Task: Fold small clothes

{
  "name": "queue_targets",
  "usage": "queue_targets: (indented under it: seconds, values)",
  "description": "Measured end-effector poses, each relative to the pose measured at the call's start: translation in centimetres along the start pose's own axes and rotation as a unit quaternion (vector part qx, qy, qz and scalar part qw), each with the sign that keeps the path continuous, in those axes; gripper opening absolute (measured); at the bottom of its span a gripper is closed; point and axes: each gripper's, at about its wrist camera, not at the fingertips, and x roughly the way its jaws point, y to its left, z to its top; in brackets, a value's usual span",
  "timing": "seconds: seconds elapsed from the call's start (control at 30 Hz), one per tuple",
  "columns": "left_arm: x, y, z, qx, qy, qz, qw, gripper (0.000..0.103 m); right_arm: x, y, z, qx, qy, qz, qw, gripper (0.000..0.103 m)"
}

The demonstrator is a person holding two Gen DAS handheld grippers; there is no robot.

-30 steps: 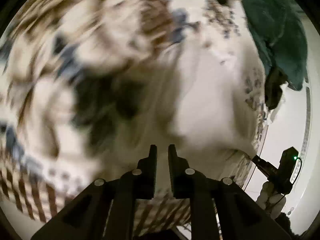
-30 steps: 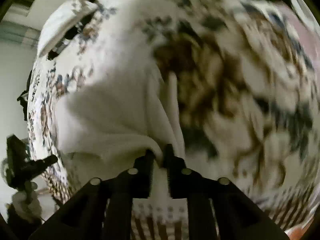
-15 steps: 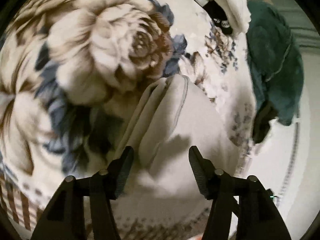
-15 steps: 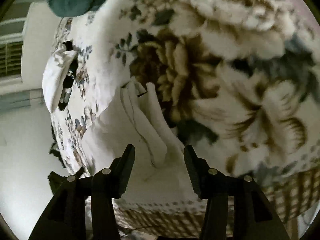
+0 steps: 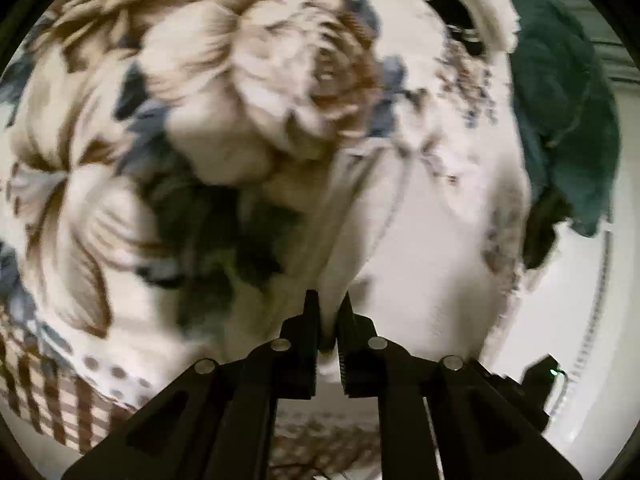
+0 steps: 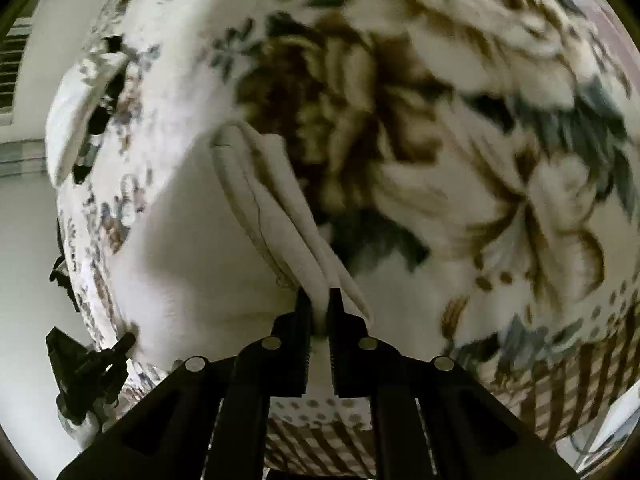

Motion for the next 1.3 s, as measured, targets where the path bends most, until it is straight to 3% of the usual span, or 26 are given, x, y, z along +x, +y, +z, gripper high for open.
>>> queue_targets:
  seconds: [0.03,0.07,0.1,0.13,0.33,0.47,0.5,0.53,0.57,0.63,0.73,0.87,0.93,1.0,1.07,1.1,1.13,1.17,1.3]
  values:
    - [-0.4,-0.4,0.1,0.004,-0.002,-0.004,1.0,0.026,-0.9,0.2,0.5,-0.001,-0.01,0.001,1.0,0.028]
    - [-0.8,-0.8,0.2,0.007,-0.007,-0.01,0.9999,0.032,-1.7,0.1,0.8,0.001,-0.021,0.003,1.0,0.041]
    - [-1.1,-1.2,0.5,0.007,-0.014,-0.018,0.9997,0.042,-2.5,0.0,1.1,0.006,-0.036,0.009,0.999,0.045]
    - [-1.3,-1.4,0.9,0.005,-0.022,-0.022,0.9995,0.046,-3.3,0.0,1.6,0.014,-0.054,0.019,0.998,0.047]
    - [0.6,-3.6,5.4,0.02,-0.056,0.0,0.9982,0.046,-2.8,1.0,6.6,0.035,-0.074,0.053,0.995,0.047]
    - [4.2,-5.3,8.0,0.066,-0.039,0.056,0.9954,0.044,1.5,2.3,9.2,0.053,-0.027,0.077,0.995,0.047]
    - [4.9,-5.8,8.2,0.084,-0.041,0.066,0.9934,0.043,2.6,2.7,9.6,0.055,-0.016,0.082,0.995,0.047]
    - [5.1,-6.1,8.3,0.097,-0.043,0.071,0.9918,0.021,3.2,3.3,9.7,0.052,-0.017,0.086,0.995,0.035]
    - [5.4,-6.4,8.3,0.112,-0.045,0.08,0.9895,0.015,3.5,3.9,9.7,0.045,-0.023,0.087,0.995,0.015]
    - [5.3,-6.4,8.5,0.118,-0.052,0.084,0.988,0.01,3.6,4.6,9.5,0.034,-0.041,0.064,0.997,0.012]
    - [5.5,-4.9,9.0,0.09,-0.047,0.068,0.9925,0.01,3.6,3.9,9.7,0.054,-0.066,0.027,0.996,0.01]
    - [5.8,-5.0,9.3,0.085,-0.038,0.061,0.9938,0.01,4.7,4.0,10.1,0.047,-0.054,0.013,0.997,0.009]
    - [5.0,-5.2,9.5,0.083,-0.03,0.041,0.9953,0.014,4.5,4.7,10.5,0.029,-0.042,0.018,0.999,0.011]
    - [4.2,-4.8,9.6,0.067,-0.018,0.009,0.9975,0.018,3.7,4.6,10.9,0.027,-0.029,0.043,0.998,0.014]
    - [3.2,-4.0,9.3,0.056,-0.016,-0.021,0.9981,0.032,2.6,4.0,11.1,0.027,-0.02,0.066,0.997,0.03]
    - [2.6,-3.6,9.0,0.054,-0.019,-0.032,0.9978,0.049,1.8,3.4,11.0,0.027,-0.021,0.076,0.997,0.038]
    - [2.1,-2.9,8.6,0.051,-0.021,-0.041,0.9976,0.065,1.3,2.9,10.9,0.028,-0.023,0.083,0.996,0.054]
    - [1.9,-2.3,8.2,0.047,-0.019,-0.046,0.9977,0.068,0.7,2.1,10.7,0.033,-0.023,0.094,0.995,0.063]
    - [3.4,0.3,6.9,0.019,0.019,-0.06,0.9978,0.068,0.7,-0.9,9.5,0.045,0.007,0.128,0.991,0.077]
